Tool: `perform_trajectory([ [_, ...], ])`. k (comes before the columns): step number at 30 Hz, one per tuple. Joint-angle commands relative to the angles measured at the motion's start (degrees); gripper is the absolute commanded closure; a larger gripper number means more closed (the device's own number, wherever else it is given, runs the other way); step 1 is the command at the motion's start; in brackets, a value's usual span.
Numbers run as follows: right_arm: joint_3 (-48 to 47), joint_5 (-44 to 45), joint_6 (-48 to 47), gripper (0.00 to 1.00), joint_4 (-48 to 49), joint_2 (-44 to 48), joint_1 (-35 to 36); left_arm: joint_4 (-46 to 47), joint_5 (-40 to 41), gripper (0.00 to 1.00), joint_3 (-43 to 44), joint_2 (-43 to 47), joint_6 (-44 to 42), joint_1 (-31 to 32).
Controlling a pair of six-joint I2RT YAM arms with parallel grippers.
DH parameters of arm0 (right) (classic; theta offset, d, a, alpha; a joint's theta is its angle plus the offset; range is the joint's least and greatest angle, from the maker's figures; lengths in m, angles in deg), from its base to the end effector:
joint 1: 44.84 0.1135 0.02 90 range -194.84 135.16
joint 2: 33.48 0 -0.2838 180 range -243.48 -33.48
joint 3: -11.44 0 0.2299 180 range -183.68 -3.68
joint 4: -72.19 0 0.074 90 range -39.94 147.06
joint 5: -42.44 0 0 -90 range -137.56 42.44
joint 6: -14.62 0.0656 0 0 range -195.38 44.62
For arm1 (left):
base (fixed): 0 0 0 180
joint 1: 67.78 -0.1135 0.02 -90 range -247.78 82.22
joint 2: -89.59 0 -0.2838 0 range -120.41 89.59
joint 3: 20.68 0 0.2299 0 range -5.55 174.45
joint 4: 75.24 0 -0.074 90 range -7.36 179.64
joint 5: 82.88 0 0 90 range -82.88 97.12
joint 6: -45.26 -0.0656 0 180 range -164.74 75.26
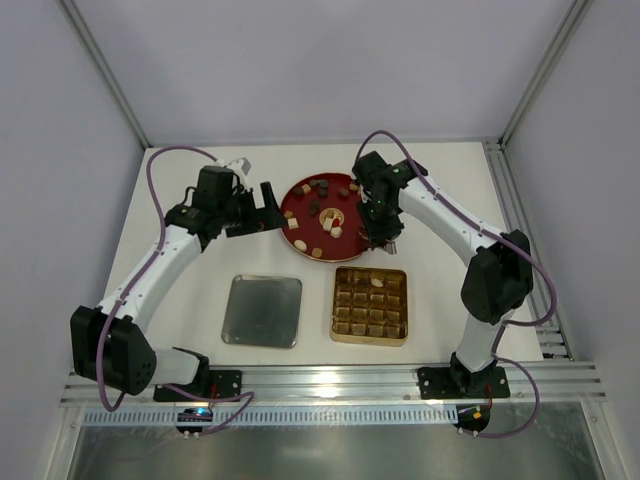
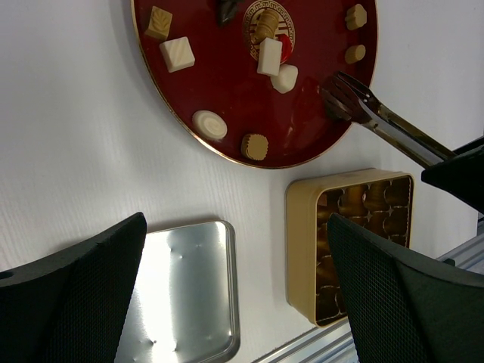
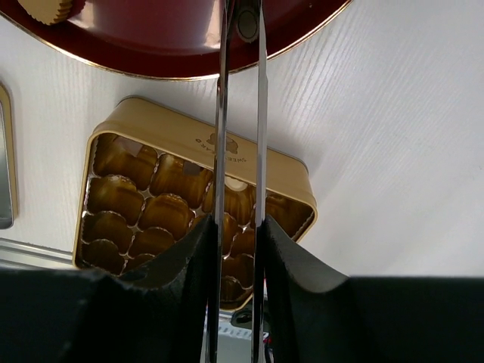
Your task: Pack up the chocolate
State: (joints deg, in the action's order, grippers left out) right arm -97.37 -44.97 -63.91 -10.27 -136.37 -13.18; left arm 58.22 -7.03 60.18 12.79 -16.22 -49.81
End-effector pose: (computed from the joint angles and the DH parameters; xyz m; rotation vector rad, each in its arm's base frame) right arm 0.2948 0.1783 0.2782 -0.5017 2.8623 0.0649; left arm 0.2671 -0.1035 0.3131 -0.0895 2.3857 -0.6860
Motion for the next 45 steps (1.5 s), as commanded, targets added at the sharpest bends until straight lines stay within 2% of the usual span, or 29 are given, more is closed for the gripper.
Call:
perform_trajectory([
  [1, -4.6, -0.5, -0.7, 0.67, 0.5, -1.3, 0.2, 2.4, -0.9, 0.0, 0.2, -0.3, 0.3, -0.3],
  [9, -14.3, 0.5, -1.4, 0.66, -1.0, -7.9, 0.1, 2.3, -0.3, 0.0, 0.1, 0.2, 0.1, -0.4],
  [12, -16.7, 1.1, -1.5, 0.6, -2.0, -8.0, -0.3, 2.3, -0.1, 0.0, 0.1, 0.3, 0.0, -0.4],
  [27, -10.7, 3.3, -0.5, 0.57, -7.1, -1.3, -1.0, 2.2, -0.9, 0.0, 0.2, -0.5, 0.1, -0.7],
  [45, -9.6, -0.7, 0.0, 0.58, -8.1, -1.3, -0.8, 2.2, -1.1, 0.0, 0.1, -0.5, 0.1, -0.9],
])
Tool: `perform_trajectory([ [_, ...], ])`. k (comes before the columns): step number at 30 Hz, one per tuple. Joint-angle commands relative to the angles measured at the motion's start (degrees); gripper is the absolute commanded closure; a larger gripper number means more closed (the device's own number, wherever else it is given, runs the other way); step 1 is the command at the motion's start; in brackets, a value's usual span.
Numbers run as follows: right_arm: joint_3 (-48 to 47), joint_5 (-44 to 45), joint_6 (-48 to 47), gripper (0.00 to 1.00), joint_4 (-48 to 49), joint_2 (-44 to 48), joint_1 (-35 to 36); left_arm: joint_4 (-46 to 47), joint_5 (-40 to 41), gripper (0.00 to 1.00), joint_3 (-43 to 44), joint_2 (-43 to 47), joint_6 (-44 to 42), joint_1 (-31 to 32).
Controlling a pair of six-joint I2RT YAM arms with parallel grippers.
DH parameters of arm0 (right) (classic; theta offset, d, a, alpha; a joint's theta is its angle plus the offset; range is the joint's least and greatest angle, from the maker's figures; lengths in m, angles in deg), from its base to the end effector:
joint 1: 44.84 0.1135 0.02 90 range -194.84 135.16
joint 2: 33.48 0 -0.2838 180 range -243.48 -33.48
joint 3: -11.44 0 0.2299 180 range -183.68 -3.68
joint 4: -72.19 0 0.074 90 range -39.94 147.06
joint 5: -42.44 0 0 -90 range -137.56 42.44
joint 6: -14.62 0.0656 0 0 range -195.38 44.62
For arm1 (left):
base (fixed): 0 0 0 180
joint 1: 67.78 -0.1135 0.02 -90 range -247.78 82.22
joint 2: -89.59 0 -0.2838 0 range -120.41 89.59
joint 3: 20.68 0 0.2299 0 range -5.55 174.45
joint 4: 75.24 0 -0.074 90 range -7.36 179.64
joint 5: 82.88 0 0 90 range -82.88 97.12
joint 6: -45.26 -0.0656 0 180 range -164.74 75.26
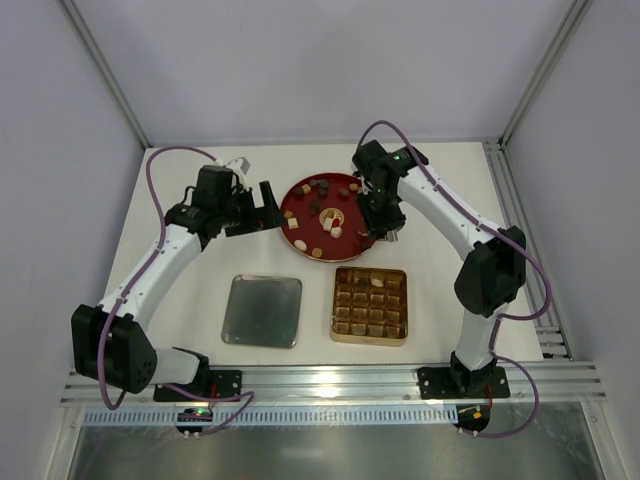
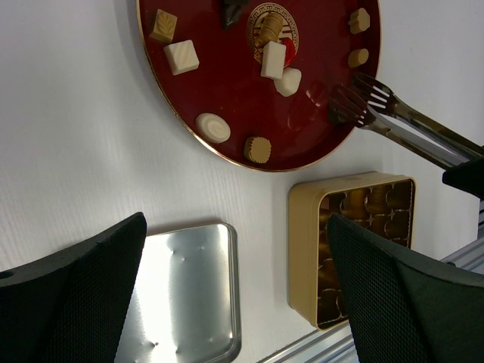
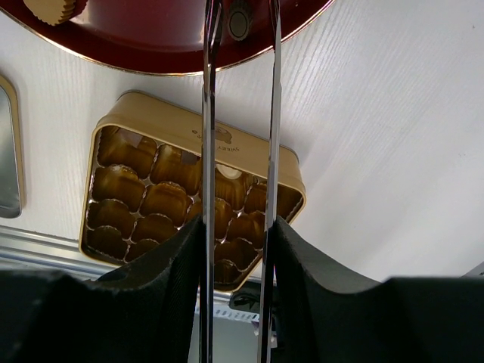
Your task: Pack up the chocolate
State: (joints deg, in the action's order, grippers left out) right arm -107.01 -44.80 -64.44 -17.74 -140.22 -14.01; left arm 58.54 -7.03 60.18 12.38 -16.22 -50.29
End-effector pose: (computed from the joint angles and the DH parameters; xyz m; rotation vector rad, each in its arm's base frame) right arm 0.3067 0.1794 0.2953 -0.4992 2.8893 0.0418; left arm 0.2698 -0.1018 0.3118 -0.0997 2.3857 -0.6817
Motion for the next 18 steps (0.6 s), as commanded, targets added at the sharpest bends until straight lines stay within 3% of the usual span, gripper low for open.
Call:
perform_trajectory([
  [1, 0.2, -0.7, 0.6, 0.58, -0.7, 2.7, 0.0, 1.9, -1.2, 0.0, 0.2, 0.0, 0.1, -0.4],
  [18, 1.4, -0.9, 0.8, 0.61, -1.7, 2.4, 1.1, 2.0, -1.6, 0.0, 0.1, 0.0, 0.4, -0.4],
])
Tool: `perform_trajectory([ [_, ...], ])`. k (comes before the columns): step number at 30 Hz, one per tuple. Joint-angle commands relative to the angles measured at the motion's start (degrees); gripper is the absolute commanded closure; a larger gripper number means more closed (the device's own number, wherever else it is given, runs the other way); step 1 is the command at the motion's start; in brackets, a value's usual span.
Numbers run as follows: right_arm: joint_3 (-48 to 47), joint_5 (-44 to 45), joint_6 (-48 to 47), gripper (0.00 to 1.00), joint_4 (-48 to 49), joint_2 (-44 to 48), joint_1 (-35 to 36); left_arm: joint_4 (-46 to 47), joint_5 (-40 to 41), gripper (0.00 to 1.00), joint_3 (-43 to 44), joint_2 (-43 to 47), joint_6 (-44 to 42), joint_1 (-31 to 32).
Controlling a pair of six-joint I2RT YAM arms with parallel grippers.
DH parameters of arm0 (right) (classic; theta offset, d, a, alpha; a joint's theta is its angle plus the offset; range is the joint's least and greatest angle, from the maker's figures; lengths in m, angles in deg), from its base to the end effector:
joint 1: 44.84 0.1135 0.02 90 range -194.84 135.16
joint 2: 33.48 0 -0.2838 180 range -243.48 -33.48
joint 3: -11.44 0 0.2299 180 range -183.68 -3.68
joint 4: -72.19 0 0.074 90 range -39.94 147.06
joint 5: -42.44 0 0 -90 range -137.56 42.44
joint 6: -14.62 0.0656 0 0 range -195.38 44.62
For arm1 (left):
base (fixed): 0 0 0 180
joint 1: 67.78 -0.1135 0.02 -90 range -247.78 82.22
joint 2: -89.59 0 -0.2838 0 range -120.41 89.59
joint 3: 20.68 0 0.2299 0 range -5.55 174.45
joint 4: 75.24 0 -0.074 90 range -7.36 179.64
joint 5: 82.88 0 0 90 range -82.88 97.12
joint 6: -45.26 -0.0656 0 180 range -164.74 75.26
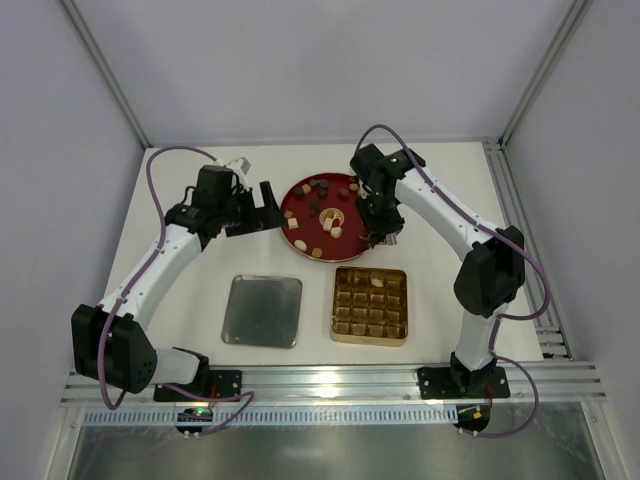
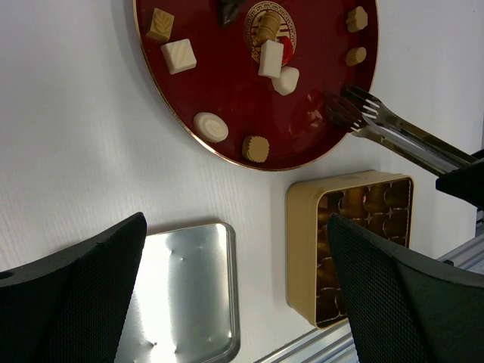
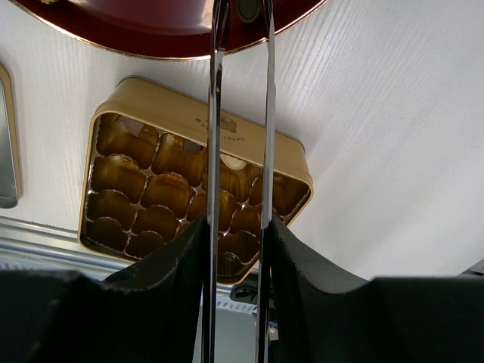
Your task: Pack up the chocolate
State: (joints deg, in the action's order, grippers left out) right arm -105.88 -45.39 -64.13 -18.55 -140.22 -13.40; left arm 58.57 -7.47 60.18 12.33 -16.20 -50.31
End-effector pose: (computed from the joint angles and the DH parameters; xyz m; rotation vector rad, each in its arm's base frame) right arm 0.3013 0.1813 0.2900 -0.5154 2.9225 0.0406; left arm 0.2698 -0.1022 0.3117 -0.0966 2.3870 -0.6903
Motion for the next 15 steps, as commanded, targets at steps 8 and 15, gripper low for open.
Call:
perform_trajectory([
  [8, -1.3, -0.8, 0.9, 0.66, 0.1, 0.8, 0.7, 2.0, -0.9, 0.0, 0.0, 0.3, 0.3, -0.4],
  [15, -6.5, -0.4, 0.9, 0.67, 1.0, -2.9, 0.7, 2.0, -0.8, 0.0, -0.1, 0.4, 0.2, -0.6],
])
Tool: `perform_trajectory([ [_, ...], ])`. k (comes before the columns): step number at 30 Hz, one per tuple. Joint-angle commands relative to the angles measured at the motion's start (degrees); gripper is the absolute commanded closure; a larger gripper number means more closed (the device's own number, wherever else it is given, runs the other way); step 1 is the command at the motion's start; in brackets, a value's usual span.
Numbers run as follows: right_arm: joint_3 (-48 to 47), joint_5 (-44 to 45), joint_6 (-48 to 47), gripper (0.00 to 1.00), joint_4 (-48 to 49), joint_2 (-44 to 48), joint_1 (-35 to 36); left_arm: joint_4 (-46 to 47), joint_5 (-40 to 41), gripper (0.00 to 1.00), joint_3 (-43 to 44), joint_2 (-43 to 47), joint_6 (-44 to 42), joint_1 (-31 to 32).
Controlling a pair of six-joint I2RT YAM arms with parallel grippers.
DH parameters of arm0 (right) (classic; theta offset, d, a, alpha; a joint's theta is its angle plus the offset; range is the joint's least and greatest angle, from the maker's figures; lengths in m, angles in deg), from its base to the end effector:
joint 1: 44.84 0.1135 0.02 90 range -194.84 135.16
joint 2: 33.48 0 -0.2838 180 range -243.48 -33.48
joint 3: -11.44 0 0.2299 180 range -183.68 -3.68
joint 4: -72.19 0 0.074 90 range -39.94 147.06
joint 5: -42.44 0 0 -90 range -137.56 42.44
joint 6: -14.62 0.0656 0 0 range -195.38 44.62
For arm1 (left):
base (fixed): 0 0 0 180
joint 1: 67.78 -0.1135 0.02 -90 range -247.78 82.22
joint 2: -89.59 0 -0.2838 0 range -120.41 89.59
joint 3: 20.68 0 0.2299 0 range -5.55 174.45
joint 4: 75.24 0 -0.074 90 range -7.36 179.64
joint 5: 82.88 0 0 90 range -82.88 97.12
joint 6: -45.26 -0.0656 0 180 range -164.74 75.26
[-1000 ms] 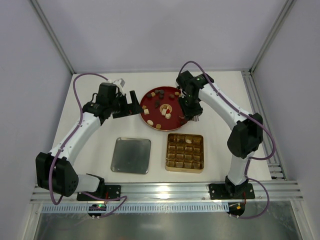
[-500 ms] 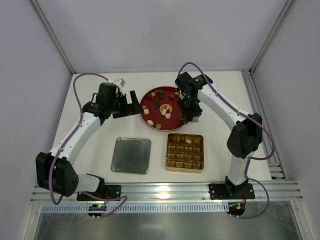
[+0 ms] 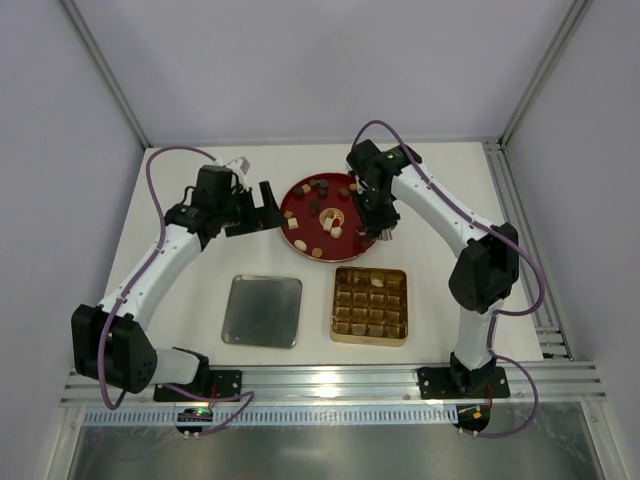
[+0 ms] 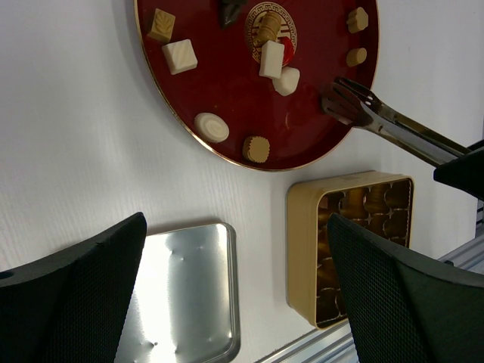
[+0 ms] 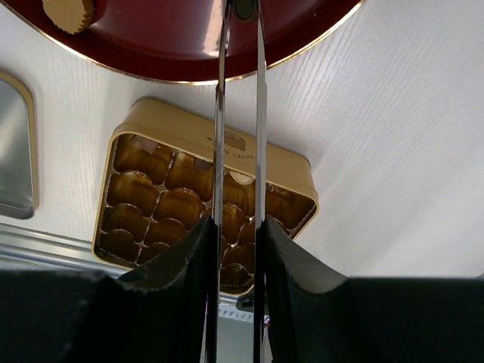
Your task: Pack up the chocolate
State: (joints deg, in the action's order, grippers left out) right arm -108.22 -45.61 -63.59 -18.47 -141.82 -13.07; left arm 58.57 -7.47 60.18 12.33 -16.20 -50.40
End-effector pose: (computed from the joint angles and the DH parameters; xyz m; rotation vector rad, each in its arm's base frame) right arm 0.3077 0.1879 0.2909 -0.5081 2.9117 0.0556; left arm 0.2700 -0.1018 0.3117 -0.0985 2.3867 -0.6896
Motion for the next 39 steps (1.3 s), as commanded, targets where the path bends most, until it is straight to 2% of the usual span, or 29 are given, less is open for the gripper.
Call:
perform_trajectory([
  [1, -4.7, -0.1, 0.3, 0.67, 0.9, -1.6, 0.4, 2.0, -0.6, 0.0, -0.1, 0.6, 0.2, -0.5],
  [7, -7.3, 0.0, 0.2, 0.67, 1.2, -4.2, 0.4, 2.0, -0.6, 0.0, -0.1, 0.6, 0.1, -0.5],
  [23, -3.6, 0.2, 0.3, 0.59, 2.0, -2.2, 0.5, 1.9, -1.1, 0.0, 0.0, 0.3, 0.2, -0.6],
  [39, -4.3, -0.1, 0.6, 0.69, 2.2, -1.9, 0.7, 2.0, -0.9, 0.0, -0.1, 0.3, 0.2, -0.7],
])
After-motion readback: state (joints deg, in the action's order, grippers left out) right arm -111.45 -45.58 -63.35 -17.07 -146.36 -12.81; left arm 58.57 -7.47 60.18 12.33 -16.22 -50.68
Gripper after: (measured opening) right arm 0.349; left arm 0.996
